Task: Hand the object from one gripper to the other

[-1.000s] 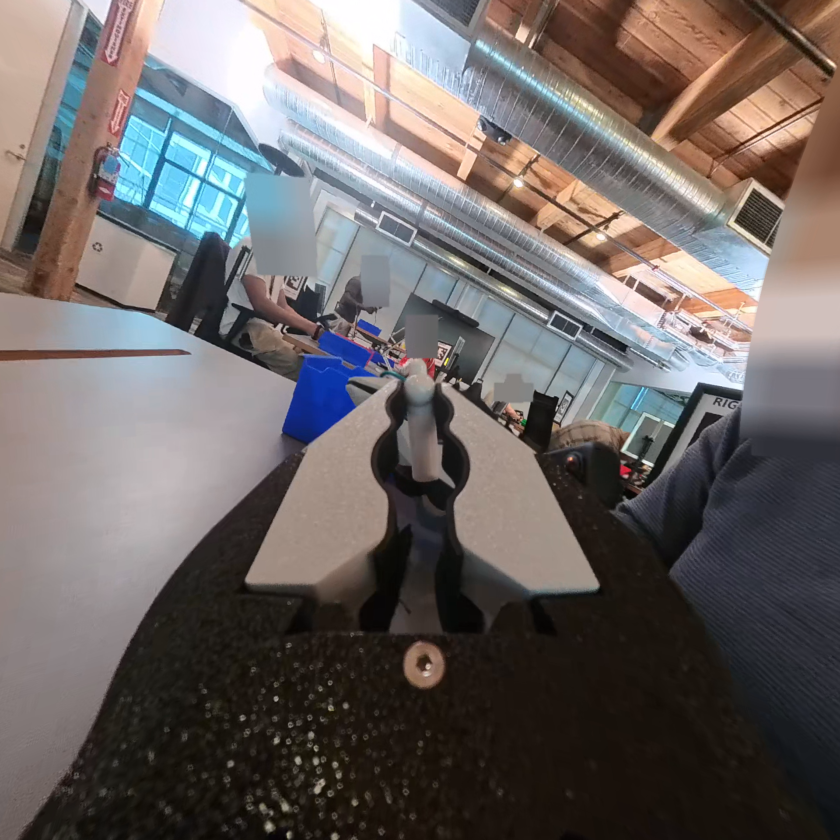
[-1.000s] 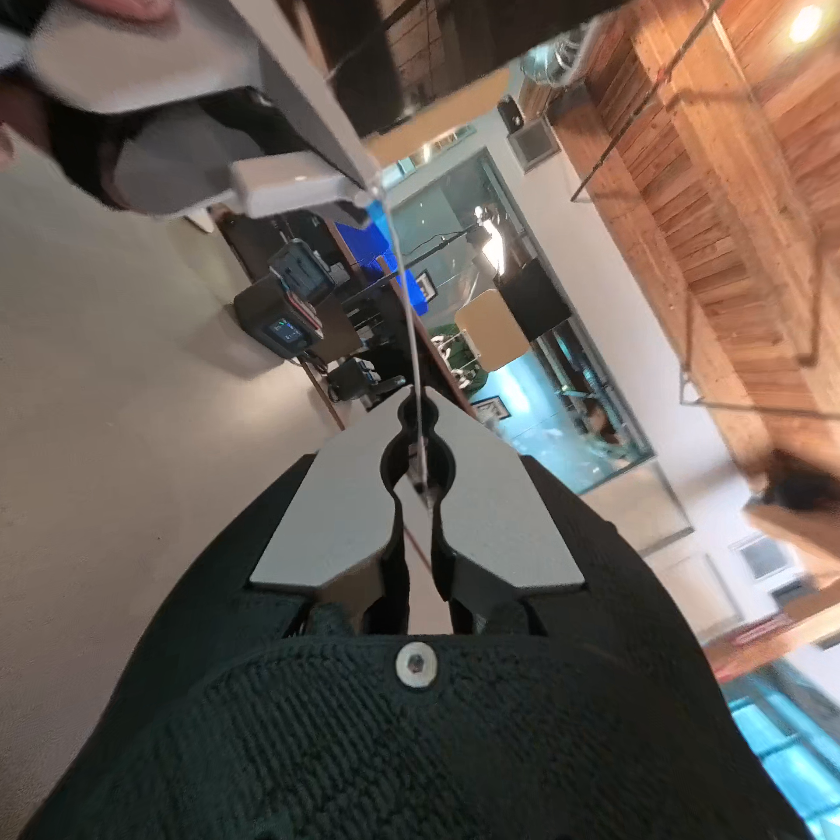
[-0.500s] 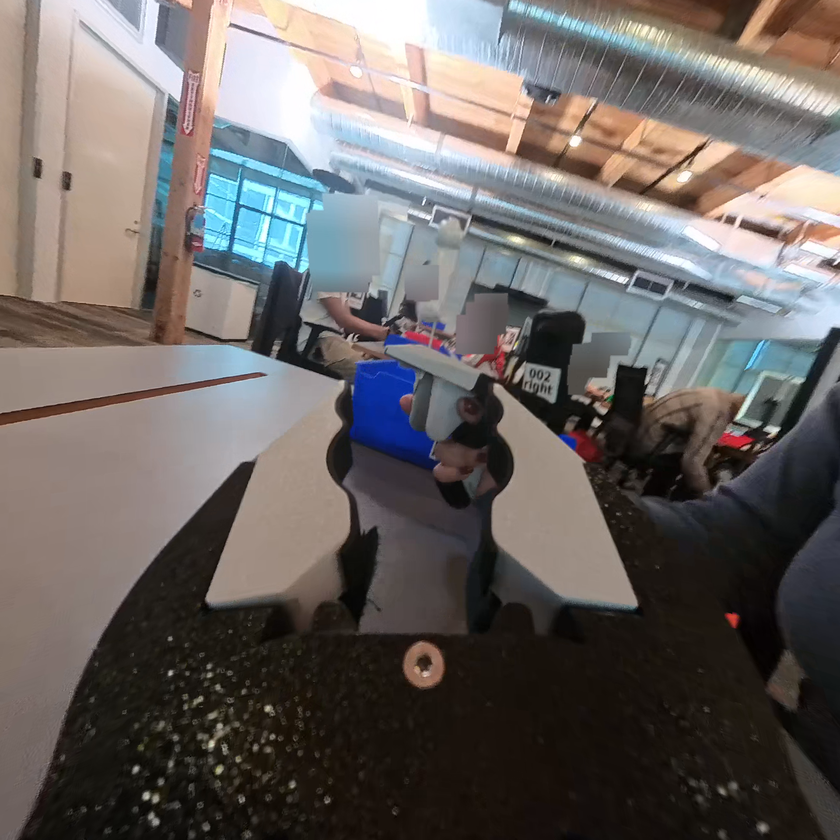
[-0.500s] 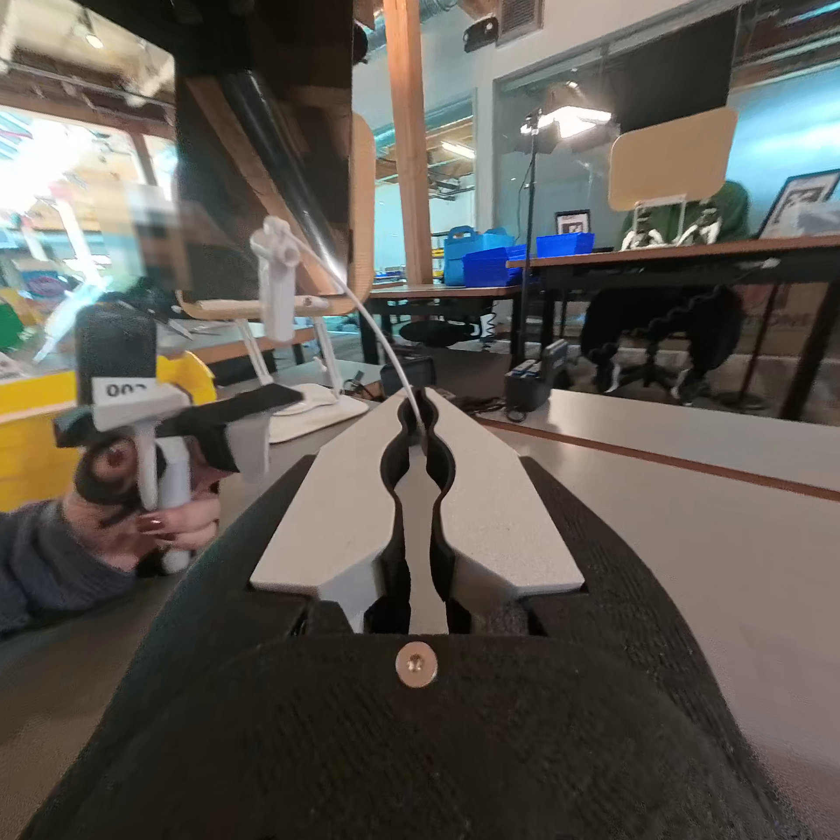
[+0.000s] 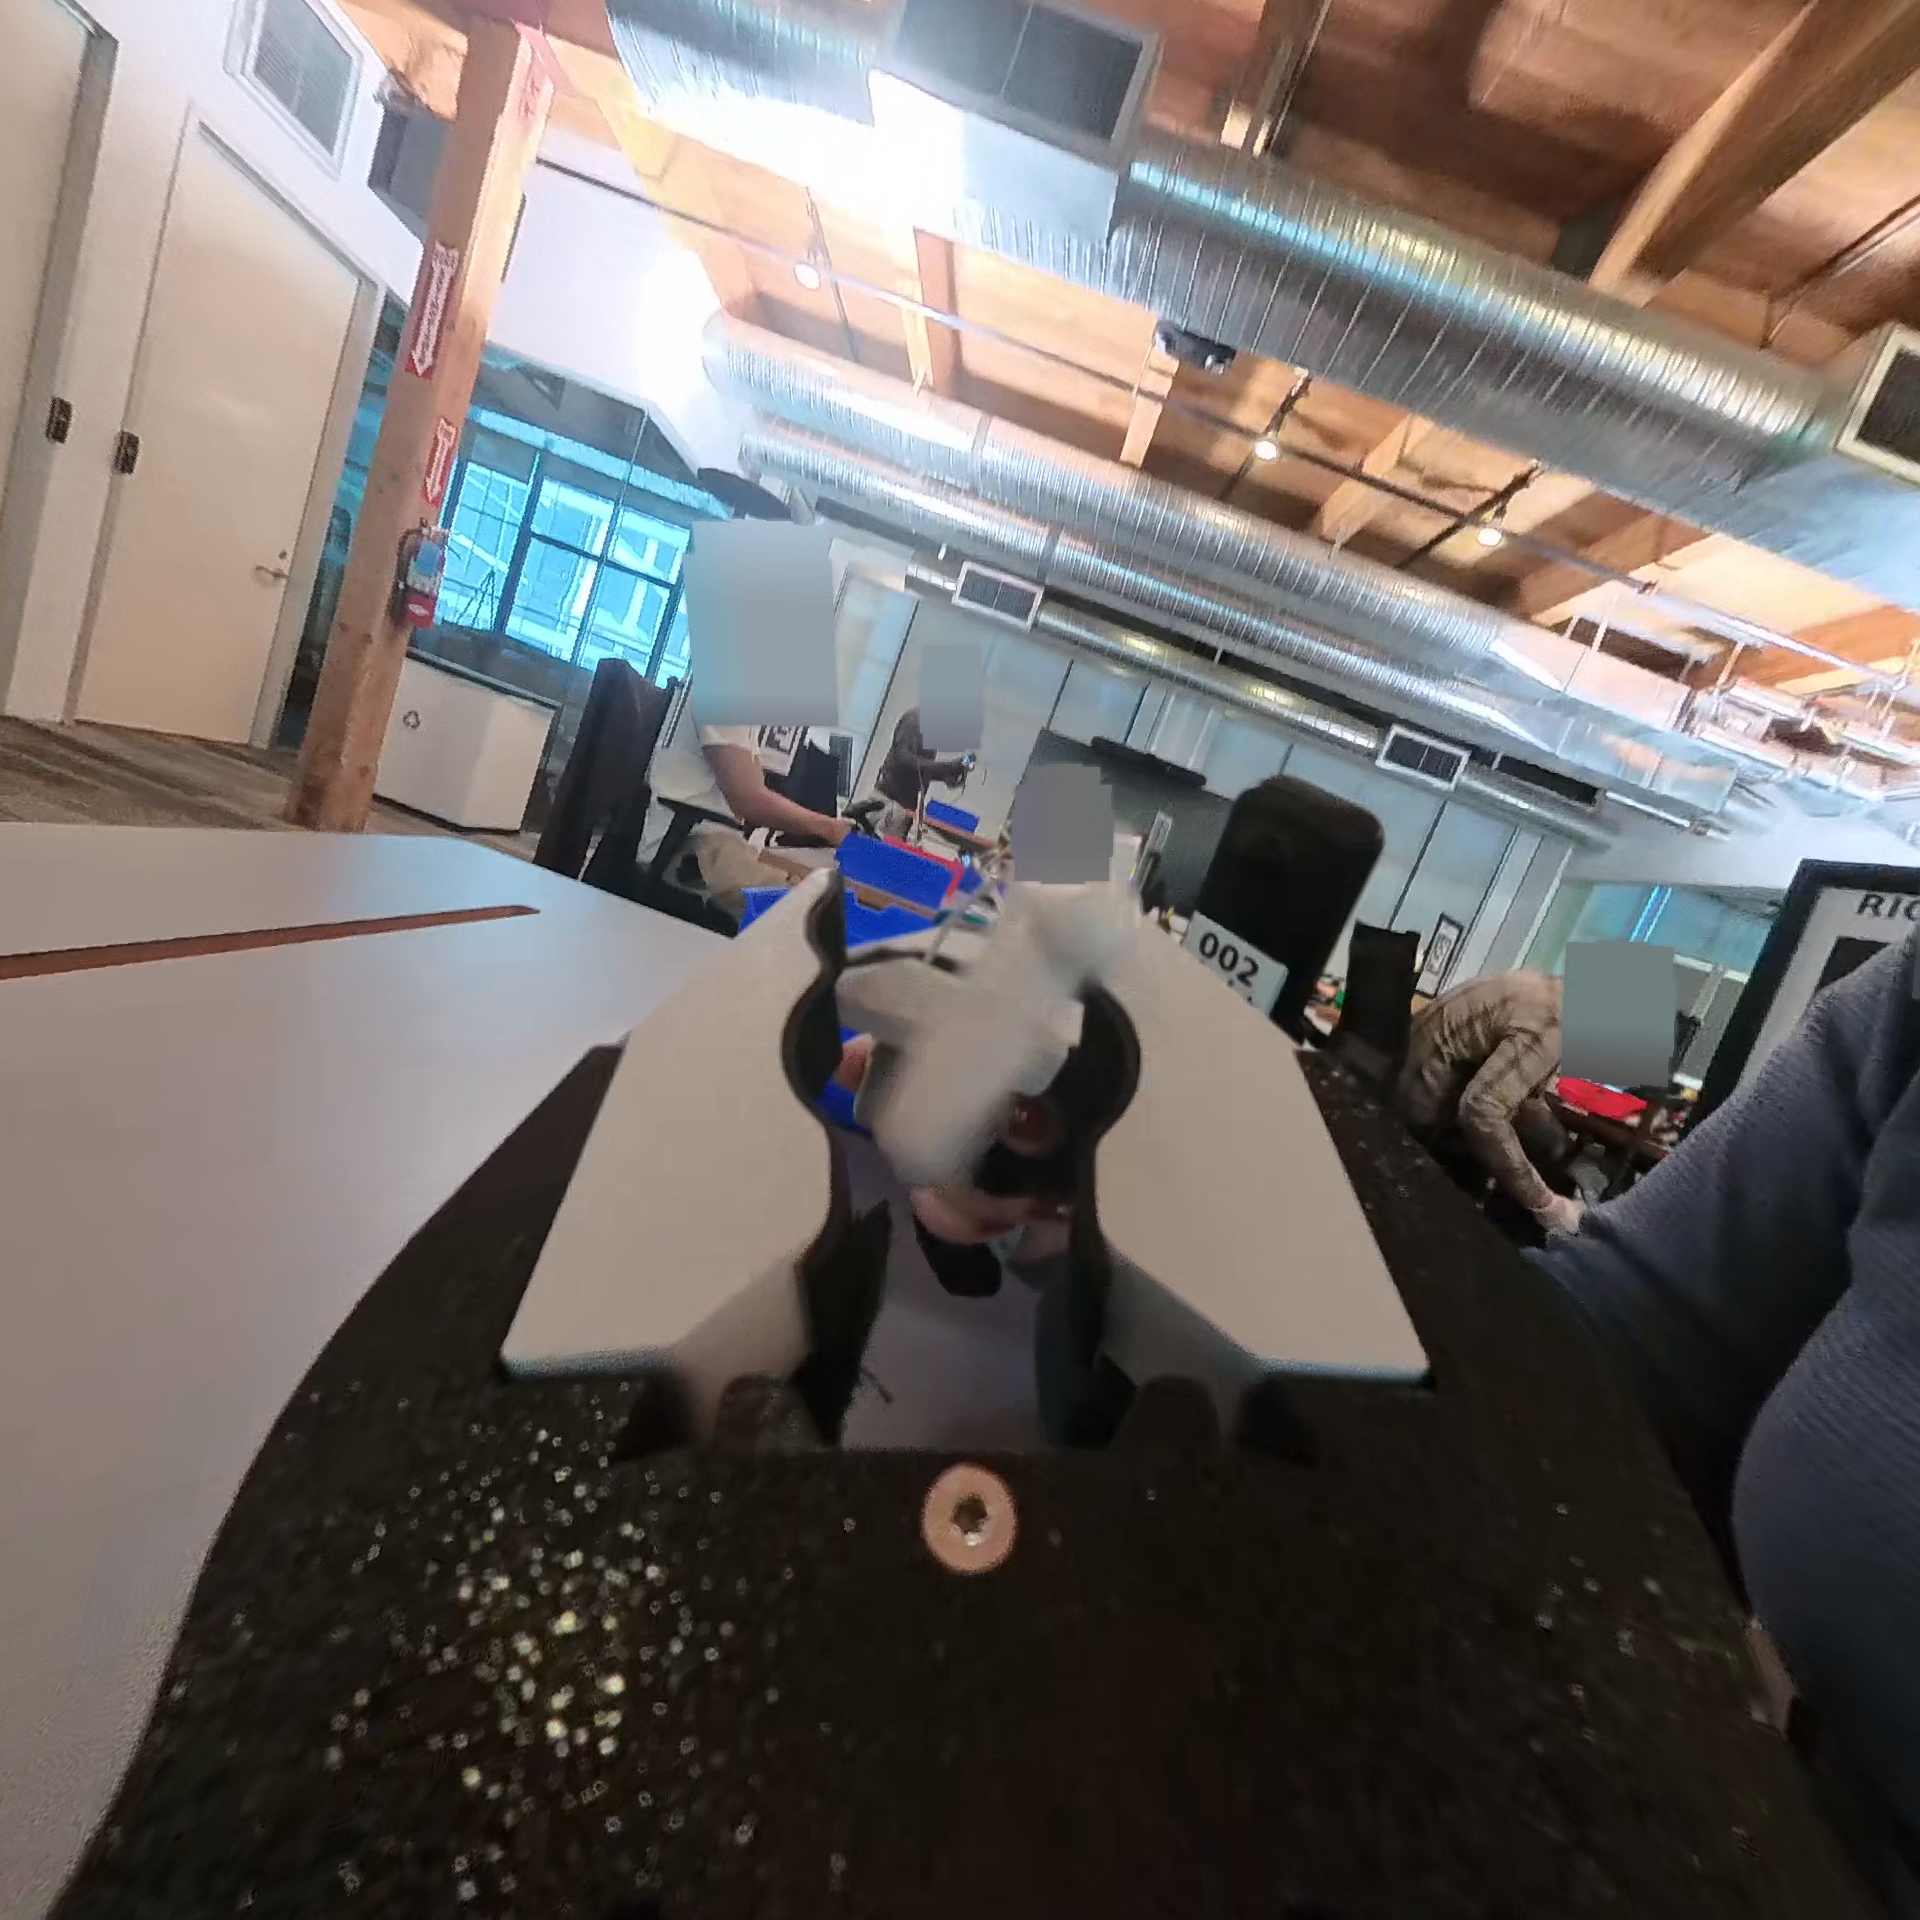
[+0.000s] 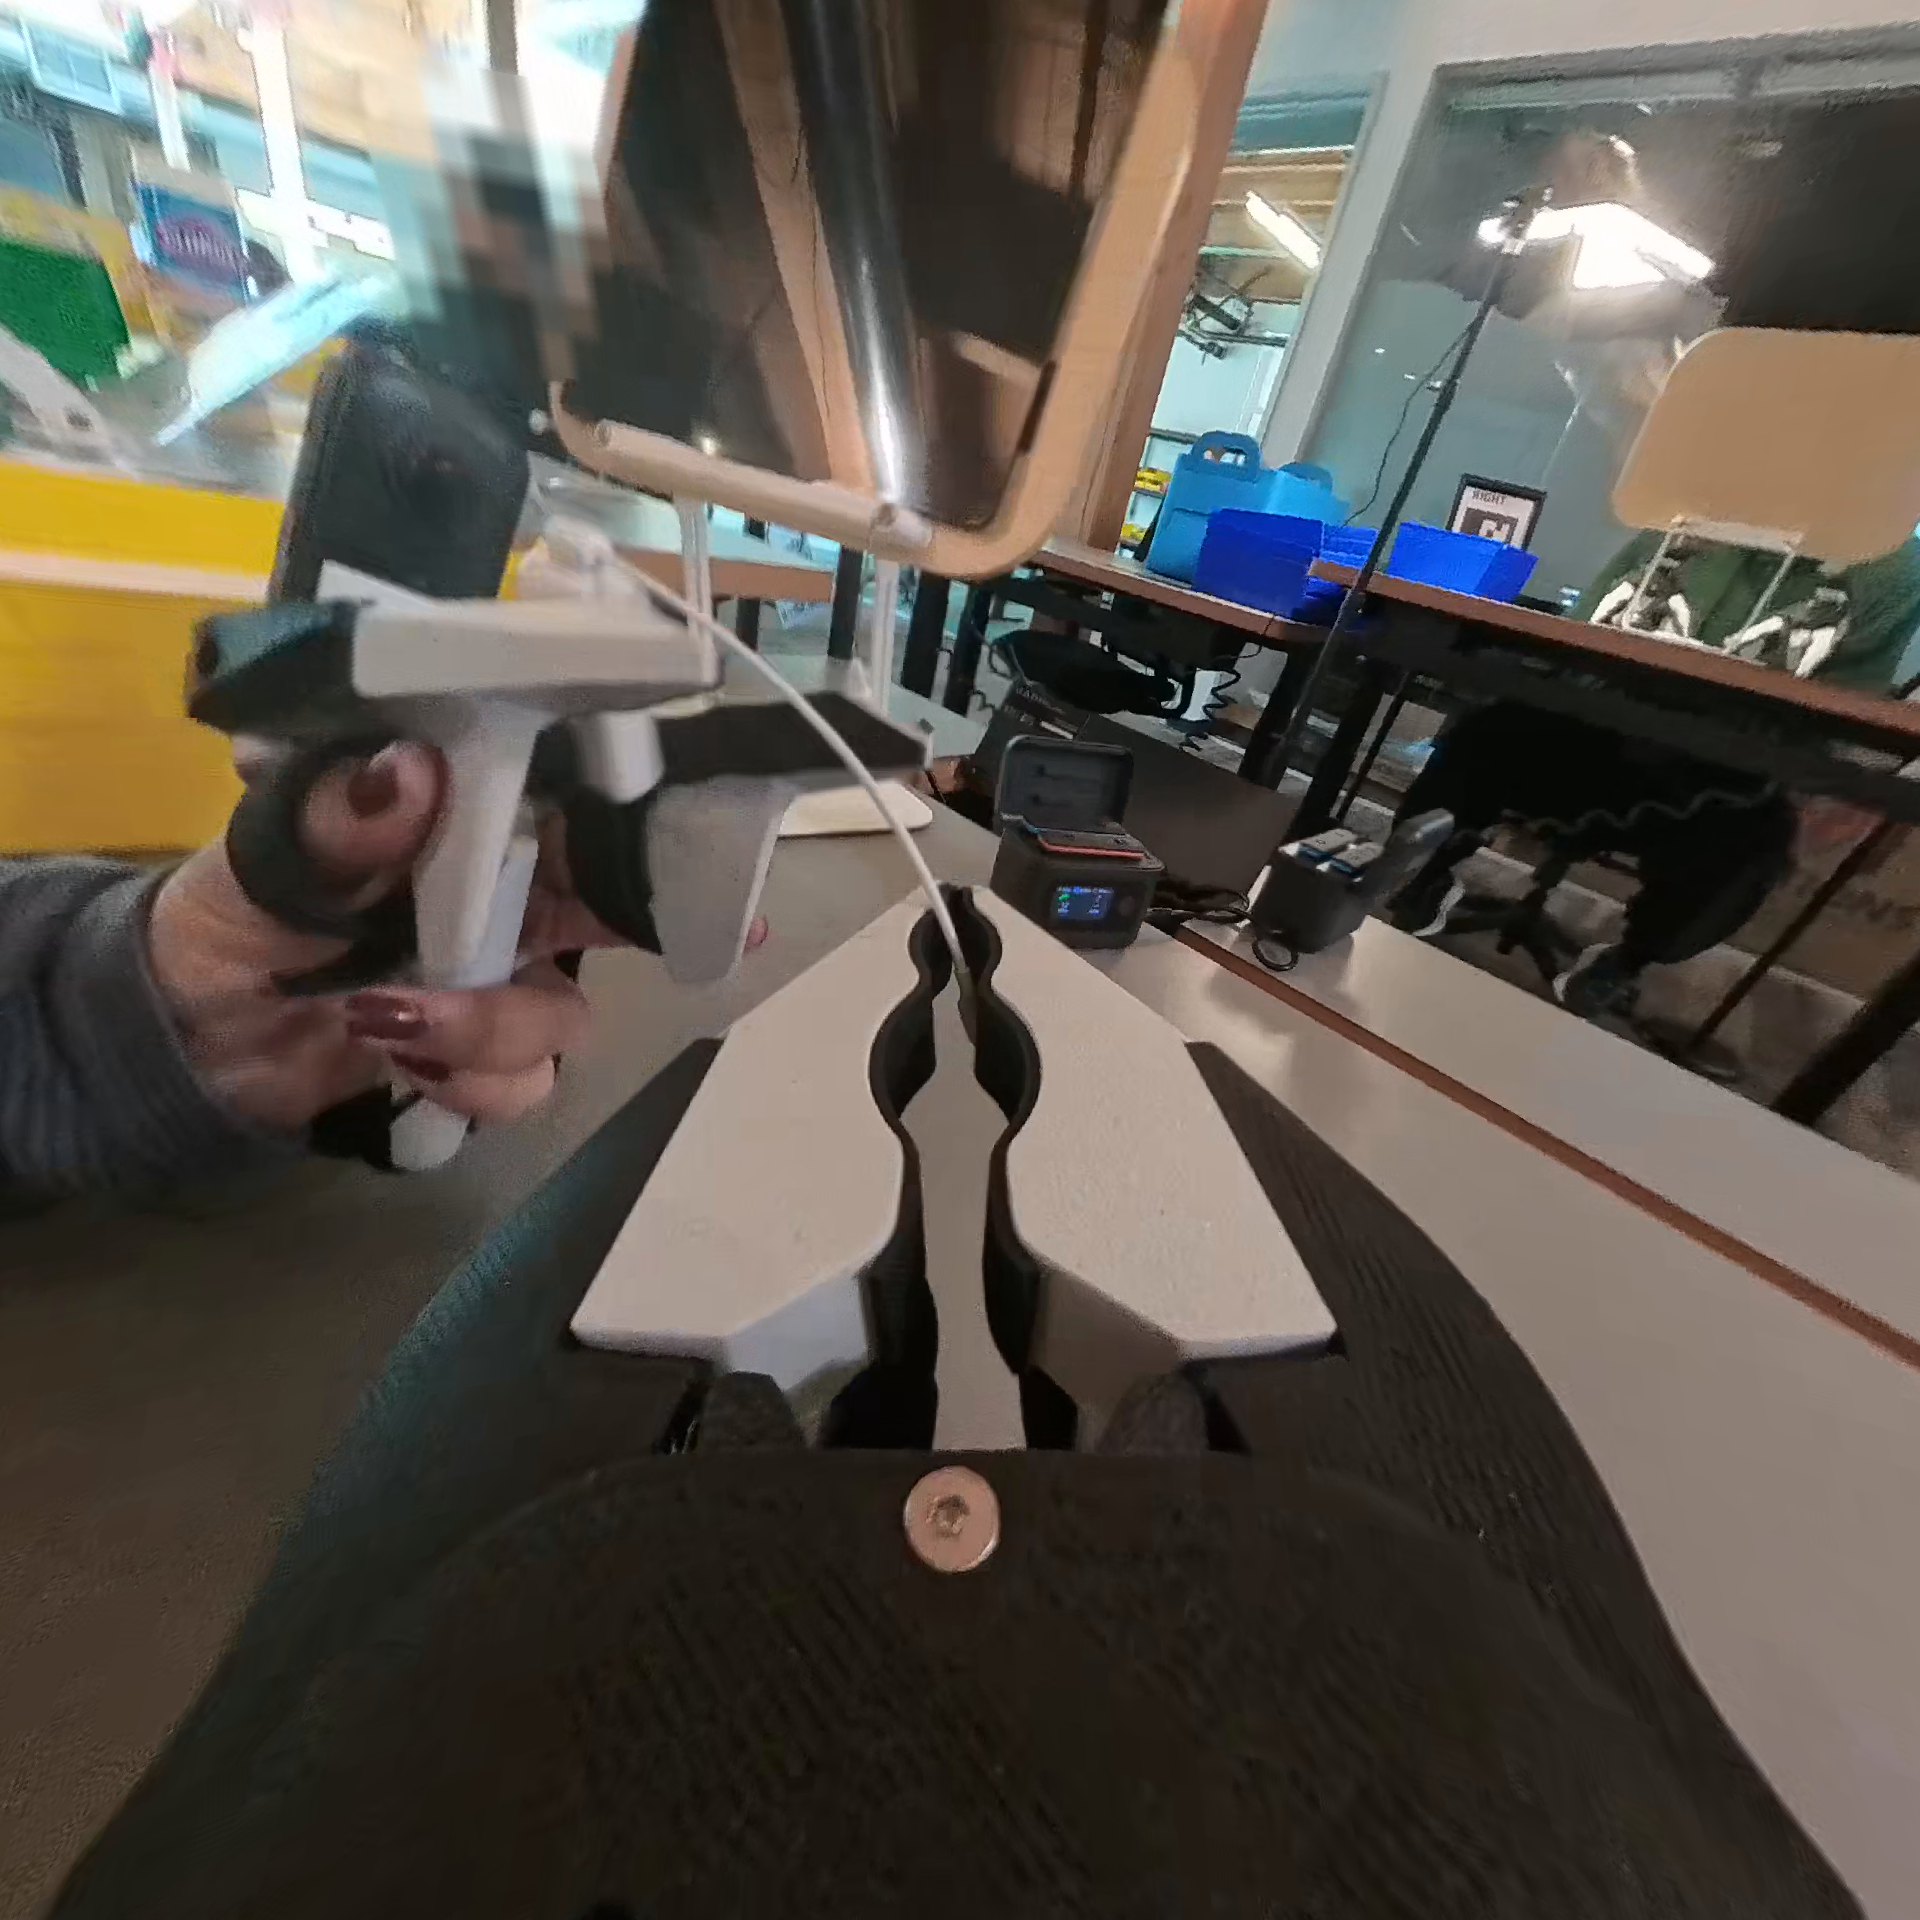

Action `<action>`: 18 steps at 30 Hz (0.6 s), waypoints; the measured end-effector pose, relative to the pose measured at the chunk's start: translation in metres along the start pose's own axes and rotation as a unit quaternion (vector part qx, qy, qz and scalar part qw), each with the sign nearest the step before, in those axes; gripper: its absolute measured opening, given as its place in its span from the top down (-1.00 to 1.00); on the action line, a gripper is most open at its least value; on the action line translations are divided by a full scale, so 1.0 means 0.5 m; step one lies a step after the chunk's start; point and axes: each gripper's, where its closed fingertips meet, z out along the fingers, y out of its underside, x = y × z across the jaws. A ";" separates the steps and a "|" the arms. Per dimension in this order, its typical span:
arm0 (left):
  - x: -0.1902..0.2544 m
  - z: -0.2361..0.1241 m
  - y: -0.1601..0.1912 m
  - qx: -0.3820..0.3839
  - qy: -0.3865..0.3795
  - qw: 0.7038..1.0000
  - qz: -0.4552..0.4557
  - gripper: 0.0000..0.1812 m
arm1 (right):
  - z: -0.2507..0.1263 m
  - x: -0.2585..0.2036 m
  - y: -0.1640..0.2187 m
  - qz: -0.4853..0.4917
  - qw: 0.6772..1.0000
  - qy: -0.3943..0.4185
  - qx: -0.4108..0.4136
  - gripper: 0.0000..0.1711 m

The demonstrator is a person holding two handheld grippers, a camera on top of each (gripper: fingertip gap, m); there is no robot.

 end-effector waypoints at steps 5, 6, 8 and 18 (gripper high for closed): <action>0.002 -0.009 -0.010 0.008 0.000 1.000 0.029 1.00 | 0.009 -0.020 0.010 -0.016 1.000 -0.013 -0.011 1.00; -0.002 -0.010 -0.012 0.010 -0.009 0.999 0.037 1.00 | 0.009 -0.020 0.010 -0.015 1.000 -0.013 -0.012 1.00; -0.001 -0.010 -0.009 0.003 -0.015 0.998 0.058 1.00 | 0.009 -0.018 0.012 -0.016 1.000 -0.011 -0.013 1.00; 0.006 -0.011 -0.020 0.000 -0.015 0.997 0.080 1.00 | -0.001 -0.005 -0.009 -0.040 0.999 0.018 0.016 1.00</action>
